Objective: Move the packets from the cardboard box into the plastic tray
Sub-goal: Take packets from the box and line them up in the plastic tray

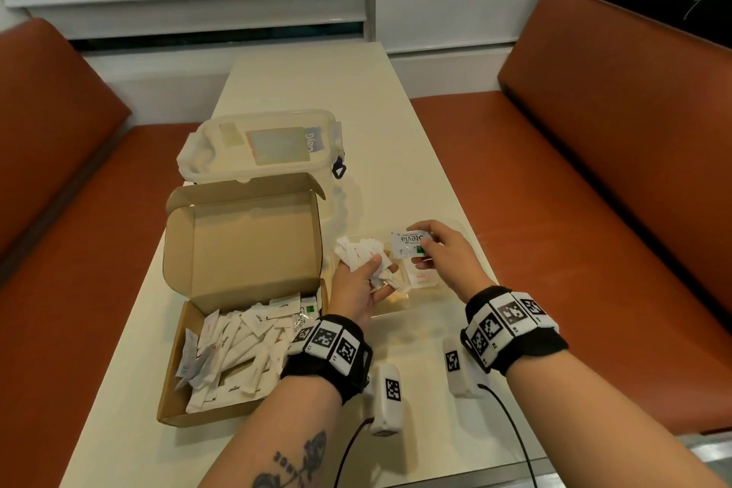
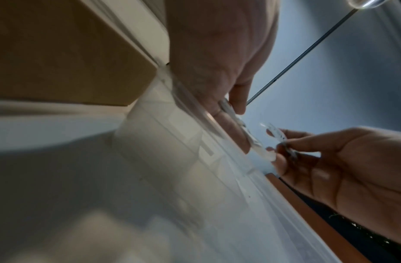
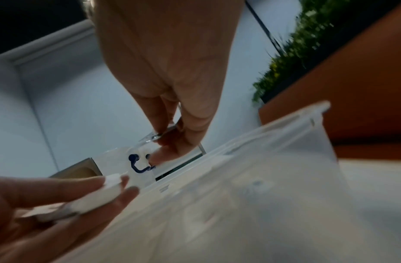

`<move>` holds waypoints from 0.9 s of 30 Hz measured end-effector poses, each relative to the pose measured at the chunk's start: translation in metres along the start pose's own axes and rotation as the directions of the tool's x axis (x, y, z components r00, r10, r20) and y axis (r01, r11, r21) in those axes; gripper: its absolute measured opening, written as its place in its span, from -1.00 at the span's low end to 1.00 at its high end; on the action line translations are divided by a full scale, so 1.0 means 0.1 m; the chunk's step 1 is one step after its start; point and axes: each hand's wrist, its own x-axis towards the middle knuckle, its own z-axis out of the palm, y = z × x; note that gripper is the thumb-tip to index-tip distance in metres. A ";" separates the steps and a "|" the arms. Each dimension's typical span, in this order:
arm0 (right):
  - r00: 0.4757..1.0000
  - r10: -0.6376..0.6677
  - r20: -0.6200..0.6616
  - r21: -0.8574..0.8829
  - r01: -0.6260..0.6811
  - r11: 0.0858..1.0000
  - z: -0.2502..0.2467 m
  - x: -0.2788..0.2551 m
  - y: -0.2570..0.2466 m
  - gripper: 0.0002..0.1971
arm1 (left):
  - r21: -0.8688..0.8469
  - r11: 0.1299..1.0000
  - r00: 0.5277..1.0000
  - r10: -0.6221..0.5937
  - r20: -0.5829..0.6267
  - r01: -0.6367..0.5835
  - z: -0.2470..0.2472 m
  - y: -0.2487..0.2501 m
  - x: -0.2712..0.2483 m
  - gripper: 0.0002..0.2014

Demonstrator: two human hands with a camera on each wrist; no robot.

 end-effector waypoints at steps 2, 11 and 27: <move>0.997 -0.016 0.079 -0.087 0.023 0.996 -0.05 0.00 -0.04 -0.66 | 0.022 1.000 1.000 0.003 0.000 -0.003 -0.02 0.00 0.00 -0.79; 0.994 -0.078 0.075 -0.228 0.094 0.969 0.01 0.04 -0.09 -0.65 | 0.249 0.968 0.998 0.023 0.052 -0.036 0.04 -0.03 -0.05 -0.69; 0.995 0.056 0.086 -0.881 0.050 0.470 -0.44 0.26 0.08 -0.84 | 0.040 0.997 0.997 0.073 -0.030 -0.071 0.08 -0.03 -0.09 -0.84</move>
